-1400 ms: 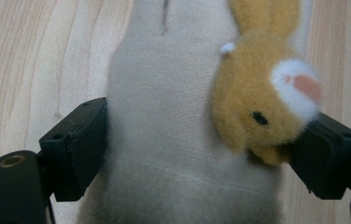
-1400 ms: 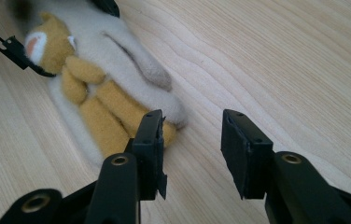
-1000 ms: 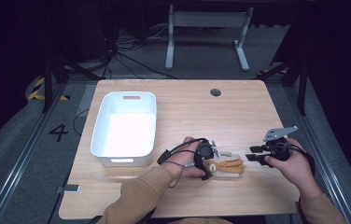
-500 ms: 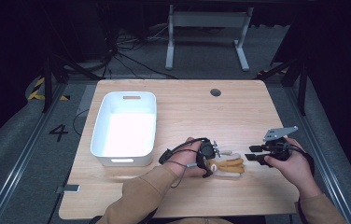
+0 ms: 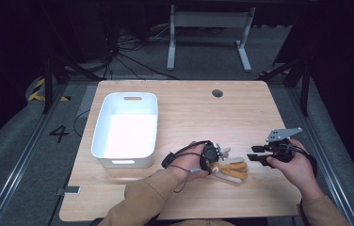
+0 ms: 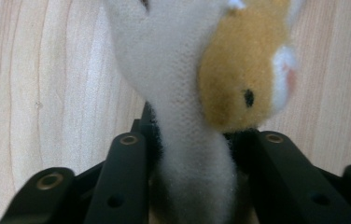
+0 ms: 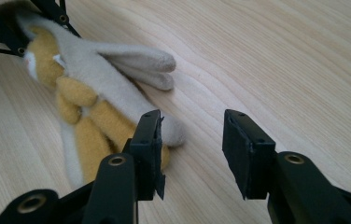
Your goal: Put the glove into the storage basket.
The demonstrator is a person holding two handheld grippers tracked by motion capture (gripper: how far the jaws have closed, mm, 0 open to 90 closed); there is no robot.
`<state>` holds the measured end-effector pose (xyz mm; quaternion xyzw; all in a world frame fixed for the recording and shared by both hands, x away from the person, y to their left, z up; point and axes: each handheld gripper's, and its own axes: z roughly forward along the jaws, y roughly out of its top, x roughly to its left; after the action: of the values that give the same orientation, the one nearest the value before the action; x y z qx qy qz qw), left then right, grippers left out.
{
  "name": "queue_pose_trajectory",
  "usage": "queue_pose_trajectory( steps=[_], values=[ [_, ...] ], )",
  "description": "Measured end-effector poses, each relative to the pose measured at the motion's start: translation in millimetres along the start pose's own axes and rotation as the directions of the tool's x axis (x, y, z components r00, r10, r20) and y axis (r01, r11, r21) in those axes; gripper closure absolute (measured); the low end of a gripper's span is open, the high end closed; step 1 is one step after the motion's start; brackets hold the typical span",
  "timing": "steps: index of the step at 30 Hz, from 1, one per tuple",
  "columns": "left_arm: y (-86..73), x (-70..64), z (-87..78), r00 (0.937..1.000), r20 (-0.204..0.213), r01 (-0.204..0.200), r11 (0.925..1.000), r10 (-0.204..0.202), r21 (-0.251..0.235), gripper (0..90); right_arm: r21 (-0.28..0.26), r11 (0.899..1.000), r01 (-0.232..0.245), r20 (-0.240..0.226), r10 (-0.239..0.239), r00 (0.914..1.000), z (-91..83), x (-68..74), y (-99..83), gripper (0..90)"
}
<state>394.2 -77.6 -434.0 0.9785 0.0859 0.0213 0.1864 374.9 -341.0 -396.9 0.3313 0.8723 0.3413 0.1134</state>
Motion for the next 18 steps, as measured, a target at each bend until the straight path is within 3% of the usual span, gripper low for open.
queue_pose_trajectory(
  steps=[10,18],
  values=[
    [-0.6,0.8,-0.5,0.9968,0.01,0.08,0.9968,-0.08,-0.009,73.7,-0.023,1.0,-0.009,0.014,0.01,0.9999,-4.0,-3.1,-0.8,57.9],
    [2.0,0.3,-12.4,0.9942,0.015,0.107,0.9943,-0.106,-0.002,74.2,-0.039,0.999,-0.015,0.019,0.016,0.9997,-6.2,-5.0,0.3,58.2]
  ],
)
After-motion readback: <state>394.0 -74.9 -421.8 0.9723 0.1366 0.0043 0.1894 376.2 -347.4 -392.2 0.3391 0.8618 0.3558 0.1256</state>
